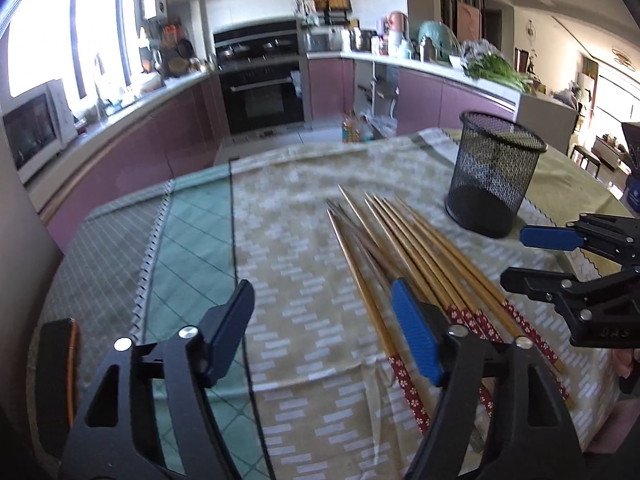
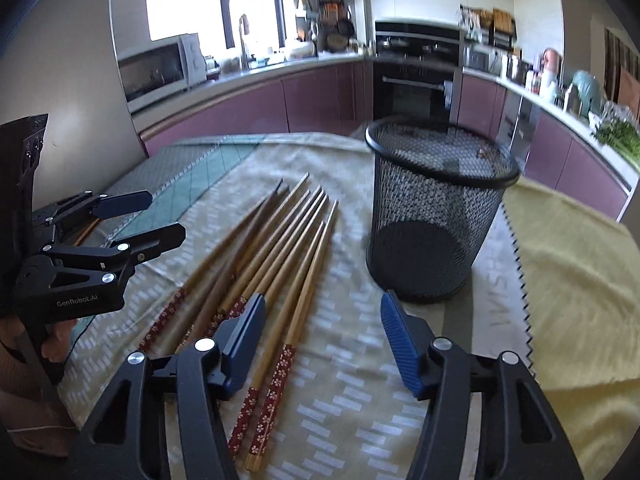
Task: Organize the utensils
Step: 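Lower the right tool onto a chopstick while the left tool grasps another chopstick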
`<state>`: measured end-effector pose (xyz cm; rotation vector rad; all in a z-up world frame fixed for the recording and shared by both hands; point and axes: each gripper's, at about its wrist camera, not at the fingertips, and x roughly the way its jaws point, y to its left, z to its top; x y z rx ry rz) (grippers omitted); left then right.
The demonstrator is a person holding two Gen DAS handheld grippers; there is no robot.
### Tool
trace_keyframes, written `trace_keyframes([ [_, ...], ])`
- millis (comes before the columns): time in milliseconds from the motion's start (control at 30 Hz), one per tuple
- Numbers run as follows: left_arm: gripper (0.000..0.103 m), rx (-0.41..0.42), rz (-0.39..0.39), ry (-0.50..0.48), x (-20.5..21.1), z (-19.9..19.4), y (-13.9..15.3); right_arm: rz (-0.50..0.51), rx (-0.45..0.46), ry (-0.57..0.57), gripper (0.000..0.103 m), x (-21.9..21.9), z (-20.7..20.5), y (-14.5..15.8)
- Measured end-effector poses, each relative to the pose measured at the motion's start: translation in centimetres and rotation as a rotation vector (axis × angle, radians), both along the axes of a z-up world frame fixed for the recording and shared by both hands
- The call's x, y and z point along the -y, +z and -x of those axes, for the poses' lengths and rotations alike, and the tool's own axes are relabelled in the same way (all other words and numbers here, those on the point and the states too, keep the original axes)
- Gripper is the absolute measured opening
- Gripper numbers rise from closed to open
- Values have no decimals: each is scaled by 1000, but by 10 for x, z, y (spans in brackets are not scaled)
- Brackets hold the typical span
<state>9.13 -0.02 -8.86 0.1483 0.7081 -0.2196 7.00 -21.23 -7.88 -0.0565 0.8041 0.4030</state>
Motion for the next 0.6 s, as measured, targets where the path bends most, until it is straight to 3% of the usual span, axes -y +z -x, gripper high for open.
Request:
trace_keyframes([
  [200,55,-86,16,-38,4,-15,-13,20,-59,4,41,-7,-10,-6],
  [367,38,-158,21,-69,11,-29,-21,53,-88,14,34,-11,-19,-7],
  [600,30,-203,26,-89,18,-42,-27,85,-99,20,28,-25,-39,-10],
])
